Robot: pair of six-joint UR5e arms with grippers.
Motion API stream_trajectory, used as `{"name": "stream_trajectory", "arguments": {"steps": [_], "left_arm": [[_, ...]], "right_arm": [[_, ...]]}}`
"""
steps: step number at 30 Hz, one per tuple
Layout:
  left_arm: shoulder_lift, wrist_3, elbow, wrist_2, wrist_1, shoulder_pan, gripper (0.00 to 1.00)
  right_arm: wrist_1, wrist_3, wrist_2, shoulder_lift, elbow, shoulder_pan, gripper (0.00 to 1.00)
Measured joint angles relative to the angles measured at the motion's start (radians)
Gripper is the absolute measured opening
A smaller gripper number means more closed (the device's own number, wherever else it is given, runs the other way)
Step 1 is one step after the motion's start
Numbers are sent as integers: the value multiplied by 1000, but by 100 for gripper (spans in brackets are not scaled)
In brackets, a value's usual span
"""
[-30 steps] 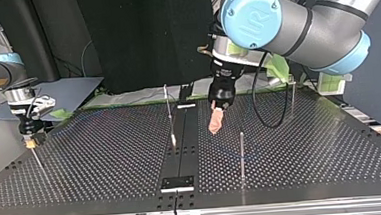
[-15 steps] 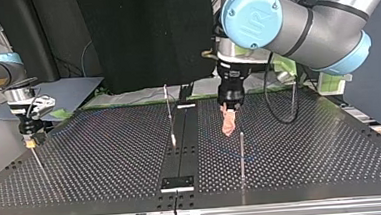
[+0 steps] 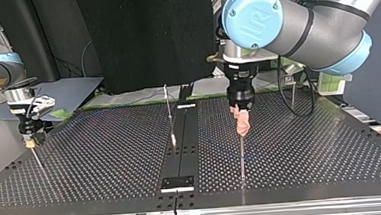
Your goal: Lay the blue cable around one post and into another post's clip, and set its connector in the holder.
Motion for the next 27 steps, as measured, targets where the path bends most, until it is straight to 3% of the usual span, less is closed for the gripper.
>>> {"name": "stream_trajectory", "arguments": {"steps": [14, 27], "left_arm": [[0, -33, 0, -13, -1, 2, 100], [0, -85, 0, -72, -1, 3, 100]], "right_arm": [[1, 0, -1, 0, 0, 0, 92], [1, 0, -2, 0, 0, 0, 92]]}}
